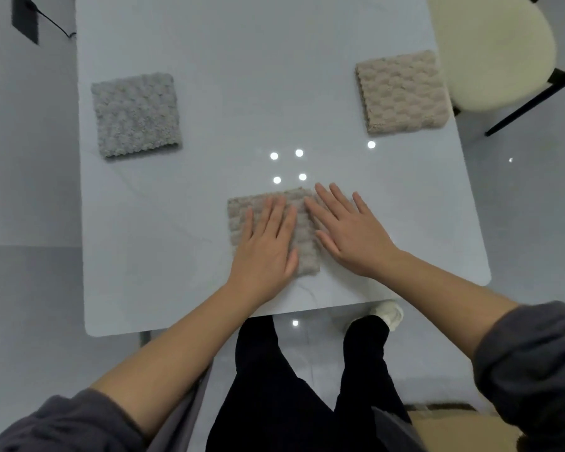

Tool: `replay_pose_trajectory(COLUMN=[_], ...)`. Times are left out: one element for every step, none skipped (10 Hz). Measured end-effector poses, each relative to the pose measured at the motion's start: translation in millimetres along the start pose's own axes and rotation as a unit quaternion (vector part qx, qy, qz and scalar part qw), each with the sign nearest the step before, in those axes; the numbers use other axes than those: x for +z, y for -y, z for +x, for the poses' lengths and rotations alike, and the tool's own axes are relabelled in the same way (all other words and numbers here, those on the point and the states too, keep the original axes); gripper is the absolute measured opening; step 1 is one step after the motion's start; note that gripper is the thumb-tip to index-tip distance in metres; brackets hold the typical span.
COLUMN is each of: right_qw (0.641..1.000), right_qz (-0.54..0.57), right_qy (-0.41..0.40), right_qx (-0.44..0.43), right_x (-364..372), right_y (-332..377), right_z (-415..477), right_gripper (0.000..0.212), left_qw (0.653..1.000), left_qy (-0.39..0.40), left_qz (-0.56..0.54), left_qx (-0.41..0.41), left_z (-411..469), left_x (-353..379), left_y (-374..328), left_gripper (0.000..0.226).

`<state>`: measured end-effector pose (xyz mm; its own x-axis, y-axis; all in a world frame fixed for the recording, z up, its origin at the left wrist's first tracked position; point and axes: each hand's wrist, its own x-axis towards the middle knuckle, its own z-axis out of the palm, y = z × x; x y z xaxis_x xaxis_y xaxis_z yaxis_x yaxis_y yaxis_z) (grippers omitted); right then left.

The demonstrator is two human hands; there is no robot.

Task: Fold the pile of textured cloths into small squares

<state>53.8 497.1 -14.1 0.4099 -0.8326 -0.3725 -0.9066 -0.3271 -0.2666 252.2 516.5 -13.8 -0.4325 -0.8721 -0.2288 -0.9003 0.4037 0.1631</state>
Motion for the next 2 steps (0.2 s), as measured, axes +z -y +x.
replay_pose_trajectory(right_qw=[0.999,0.998], right_qz=[-0.012,-0.032], right_qy=[0.016,0.035], right_qx=[-0.03,-0.051], right_x=[-7.3,-11.4], right_y=[-38.3,-80.0], right_z=[-14.7,-31.3], right_gripper=[0.067,0.067], left_qw=[0.999,0.993], left_qy=[-0.003,0.001], left_qz=[-0.012,-0.016], left_qx=[-0.051,-0.118], left_z=[11.1,26.2], left_x=[6.1,18.4], left_y=[-44.6,-91.0], left_gripper=[0.067,0.069])
